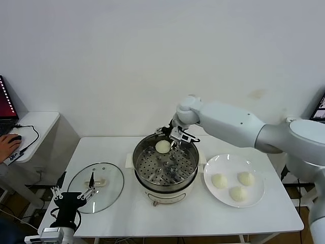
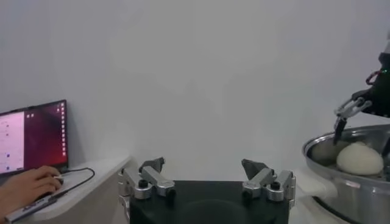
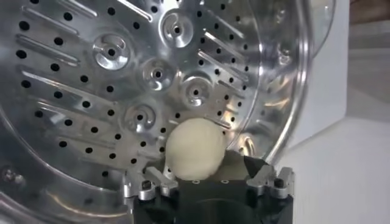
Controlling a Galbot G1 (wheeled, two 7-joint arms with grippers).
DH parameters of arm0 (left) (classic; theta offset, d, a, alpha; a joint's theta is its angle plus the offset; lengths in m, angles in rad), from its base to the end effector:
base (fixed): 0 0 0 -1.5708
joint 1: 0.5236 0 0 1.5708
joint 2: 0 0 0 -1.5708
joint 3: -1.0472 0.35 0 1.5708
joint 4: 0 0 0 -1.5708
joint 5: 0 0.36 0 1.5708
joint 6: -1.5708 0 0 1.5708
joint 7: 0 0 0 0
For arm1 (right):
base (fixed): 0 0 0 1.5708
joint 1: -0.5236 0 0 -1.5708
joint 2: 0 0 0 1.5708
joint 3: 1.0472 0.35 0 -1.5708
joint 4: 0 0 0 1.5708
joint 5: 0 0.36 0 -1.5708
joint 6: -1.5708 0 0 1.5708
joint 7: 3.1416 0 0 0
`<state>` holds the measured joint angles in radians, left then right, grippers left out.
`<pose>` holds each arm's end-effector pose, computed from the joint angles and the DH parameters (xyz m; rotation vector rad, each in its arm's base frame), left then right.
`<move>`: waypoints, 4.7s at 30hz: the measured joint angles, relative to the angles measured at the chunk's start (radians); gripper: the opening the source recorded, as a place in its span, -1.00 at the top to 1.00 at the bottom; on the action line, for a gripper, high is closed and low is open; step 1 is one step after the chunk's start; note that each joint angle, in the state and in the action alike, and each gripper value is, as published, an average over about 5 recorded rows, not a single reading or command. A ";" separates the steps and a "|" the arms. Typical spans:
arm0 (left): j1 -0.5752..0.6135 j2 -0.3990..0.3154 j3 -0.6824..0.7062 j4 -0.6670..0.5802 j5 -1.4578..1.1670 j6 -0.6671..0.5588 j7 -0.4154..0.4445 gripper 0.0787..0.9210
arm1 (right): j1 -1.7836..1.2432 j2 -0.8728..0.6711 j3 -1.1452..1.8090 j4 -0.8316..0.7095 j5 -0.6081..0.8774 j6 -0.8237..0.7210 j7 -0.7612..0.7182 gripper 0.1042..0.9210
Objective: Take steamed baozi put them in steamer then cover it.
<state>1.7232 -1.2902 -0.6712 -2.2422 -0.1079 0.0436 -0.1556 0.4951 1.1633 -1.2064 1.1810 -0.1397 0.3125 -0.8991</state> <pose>0.1489 0.0747 -0.2600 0.1540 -3.1067 -0.3208 0.5755 0.1089 -0.0692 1.8720 -0.9200 2.3464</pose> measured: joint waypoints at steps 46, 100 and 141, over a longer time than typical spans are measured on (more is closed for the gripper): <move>-0.030 0.081 -0.016 0.009 -0.052 0.025 0.011 -0.77 | -0.508 -0.662 0.330 0.388 0.094 -0.639 -0.046 -0.76; -0.023 0.088 -0.023 -0.011 -0.058 0.021 0.018 -0.77 | -0.037 -0.548 0.117 0.325 0.302 -0.722 -0.120 -0.20; -0.032 0.061 -0.058 -0.020 -0.058 0.015 0.019 -0.77 | -0.095 0.087 0.015 0.159 0.609 -0.986 0.151 -0.22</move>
<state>1.6917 -1.2295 -0.7291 -2.2621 -0.1661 0.0587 -0.1370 0.3997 1.2500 -1.1912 1.3398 0.4693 -0.6738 -0.7478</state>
